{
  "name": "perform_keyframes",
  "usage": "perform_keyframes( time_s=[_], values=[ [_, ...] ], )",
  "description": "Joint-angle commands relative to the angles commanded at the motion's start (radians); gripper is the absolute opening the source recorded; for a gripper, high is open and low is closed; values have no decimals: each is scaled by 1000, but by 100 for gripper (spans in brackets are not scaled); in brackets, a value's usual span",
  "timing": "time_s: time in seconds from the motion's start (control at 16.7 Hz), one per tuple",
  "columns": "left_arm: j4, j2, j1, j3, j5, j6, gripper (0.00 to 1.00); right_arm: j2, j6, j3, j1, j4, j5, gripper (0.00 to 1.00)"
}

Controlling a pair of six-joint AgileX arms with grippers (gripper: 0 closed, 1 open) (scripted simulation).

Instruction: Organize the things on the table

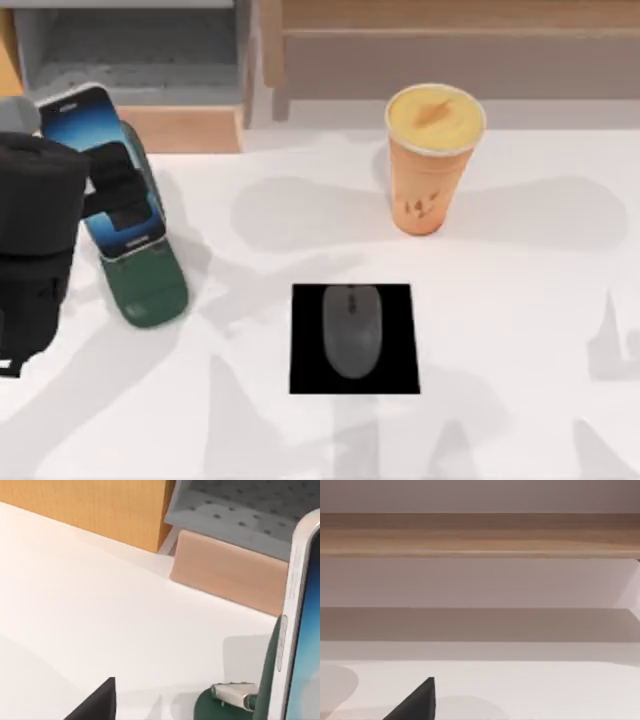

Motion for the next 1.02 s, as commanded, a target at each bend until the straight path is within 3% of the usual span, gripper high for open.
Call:
perform_keyframes(
  time_s=[0.72,1.02],
  values=[
    [159,-870,438,-507,589,454,100,0,0,0,0,0,0,100],
    [193,-1039,528,-614,715,551,100,0,0,0,0,0,0,100]
  ],
)
